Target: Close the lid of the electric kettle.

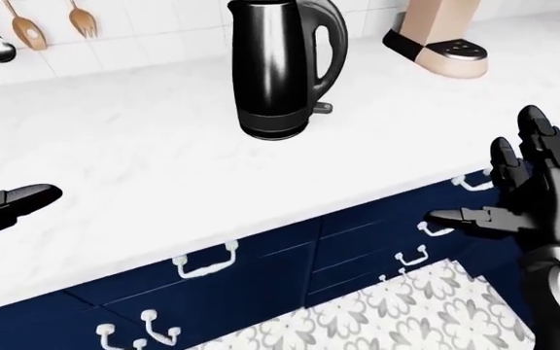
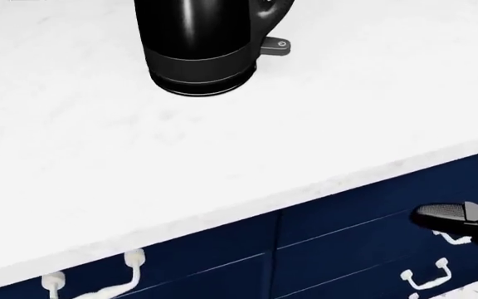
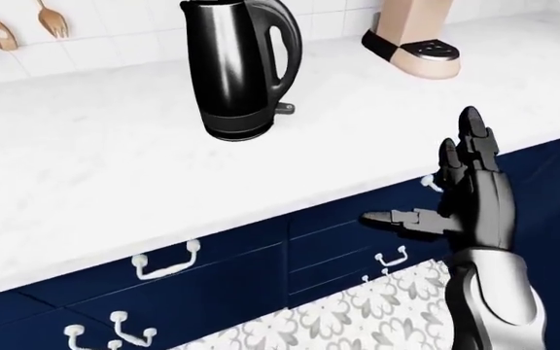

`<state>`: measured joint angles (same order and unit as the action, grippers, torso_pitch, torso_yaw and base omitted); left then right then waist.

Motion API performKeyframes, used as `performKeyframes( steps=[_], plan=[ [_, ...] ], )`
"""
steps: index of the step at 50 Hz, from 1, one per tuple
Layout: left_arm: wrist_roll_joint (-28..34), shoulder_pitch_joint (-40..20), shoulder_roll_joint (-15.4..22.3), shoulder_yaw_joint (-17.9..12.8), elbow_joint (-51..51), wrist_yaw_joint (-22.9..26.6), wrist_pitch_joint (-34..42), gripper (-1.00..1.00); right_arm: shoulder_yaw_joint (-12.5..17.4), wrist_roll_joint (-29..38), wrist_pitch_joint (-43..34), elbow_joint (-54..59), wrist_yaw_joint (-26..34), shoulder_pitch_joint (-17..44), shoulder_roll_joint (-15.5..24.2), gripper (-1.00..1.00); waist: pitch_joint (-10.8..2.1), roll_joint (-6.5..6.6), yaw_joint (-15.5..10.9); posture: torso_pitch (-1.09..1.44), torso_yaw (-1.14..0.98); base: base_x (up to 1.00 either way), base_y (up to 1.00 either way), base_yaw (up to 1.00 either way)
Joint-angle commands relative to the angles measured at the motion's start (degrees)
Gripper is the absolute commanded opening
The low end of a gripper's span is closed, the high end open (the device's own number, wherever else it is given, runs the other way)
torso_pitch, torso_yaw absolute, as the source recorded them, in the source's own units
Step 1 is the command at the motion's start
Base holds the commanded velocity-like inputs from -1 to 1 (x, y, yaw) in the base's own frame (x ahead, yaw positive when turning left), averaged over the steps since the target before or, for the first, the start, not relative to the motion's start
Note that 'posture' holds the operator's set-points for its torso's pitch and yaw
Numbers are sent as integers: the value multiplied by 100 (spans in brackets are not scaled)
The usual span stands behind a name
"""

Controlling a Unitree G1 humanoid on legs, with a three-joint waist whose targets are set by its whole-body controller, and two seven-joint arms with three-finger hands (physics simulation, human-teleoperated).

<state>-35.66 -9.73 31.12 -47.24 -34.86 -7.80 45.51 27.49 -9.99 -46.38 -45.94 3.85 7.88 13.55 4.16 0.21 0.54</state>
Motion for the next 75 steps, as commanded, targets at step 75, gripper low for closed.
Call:
performKeyframes(
  steps=[75],
  plan=[
    [95,-107,67,54,-114,69,-312,100,80,-255,126,-167,-463,128,18,100,-178,-12,-116,0,0,0,0,20]
  ],
)
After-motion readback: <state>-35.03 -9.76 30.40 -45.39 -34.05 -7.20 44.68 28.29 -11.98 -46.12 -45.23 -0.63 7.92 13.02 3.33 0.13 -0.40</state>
